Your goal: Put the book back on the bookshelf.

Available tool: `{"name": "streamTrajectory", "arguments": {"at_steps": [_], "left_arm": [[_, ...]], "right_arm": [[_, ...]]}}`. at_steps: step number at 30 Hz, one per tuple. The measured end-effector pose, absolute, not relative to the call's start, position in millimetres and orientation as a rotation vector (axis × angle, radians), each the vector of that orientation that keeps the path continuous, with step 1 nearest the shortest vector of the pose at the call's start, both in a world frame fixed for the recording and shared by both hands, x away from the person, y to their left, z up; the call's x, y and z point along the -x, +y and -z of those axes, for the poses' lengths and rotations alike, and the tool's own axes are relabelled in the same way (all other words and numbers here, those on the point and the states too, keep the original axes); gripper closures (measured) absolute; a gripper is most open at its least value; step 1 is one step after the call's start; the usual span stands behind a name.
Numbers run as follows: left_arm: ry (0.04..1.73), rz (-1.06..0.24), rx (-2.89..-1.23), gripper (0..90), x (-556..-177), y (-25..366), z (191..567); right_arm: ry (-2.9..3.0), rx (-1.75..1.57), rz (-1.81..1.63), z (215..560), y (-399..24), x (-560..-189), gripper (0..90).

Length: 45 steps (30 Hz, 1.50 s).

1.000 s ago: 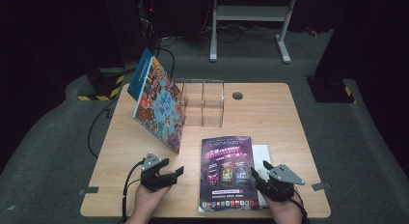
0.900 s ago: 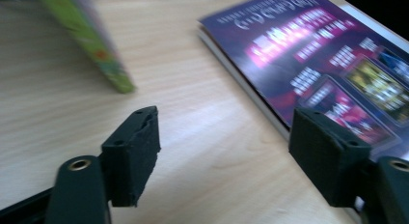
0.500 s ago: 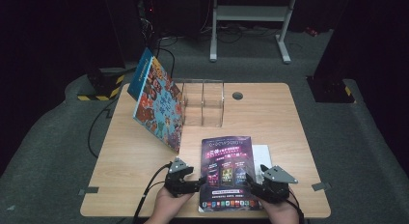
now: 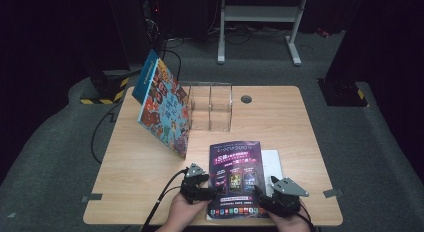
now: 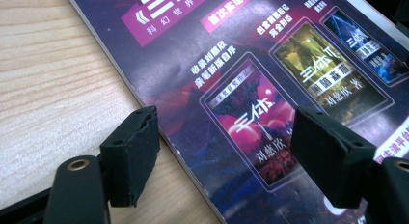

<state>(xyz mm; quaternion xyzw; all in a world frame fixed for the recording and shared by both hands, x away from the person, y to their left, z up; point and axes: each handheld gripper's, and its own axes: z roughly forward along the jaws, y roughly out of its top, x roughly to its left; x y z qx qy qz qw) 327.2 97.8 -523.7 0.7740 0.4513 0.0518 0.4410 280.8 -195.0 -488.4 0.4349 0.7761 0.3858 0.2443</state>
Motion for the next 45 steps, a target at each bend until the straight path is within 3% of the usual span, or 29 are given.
{"name": "streamTrajectory", "arguments": {"at_steps": [4,8,19,31,45], "left_arm": [[1.095,-0.171,-1.959,25.5,-327,95,523],[1.091,-0.257,-2.002,32.0,-326,93,523],[1.058,-0.422,-2.082,31.4,-323,94,521],[1.139,-0.368,-2.050,33.7,-321,111,521],[1.094,-0.364,-2.078,33.2,-317,119,520]], "right_arm": [[2.115,-1.208,-1.058,489,-196,-280,33.3],[2.116,-1.204,-1.057,489,-195,-278,33.3],[2.111,-1.202,-1.086,486,-193,-275,33.3],[2.124,-1.185,-1.122,485,-183,-281,33.4],[2.111,-1.218,-1.124,478,-169,-300,32.3]]}}
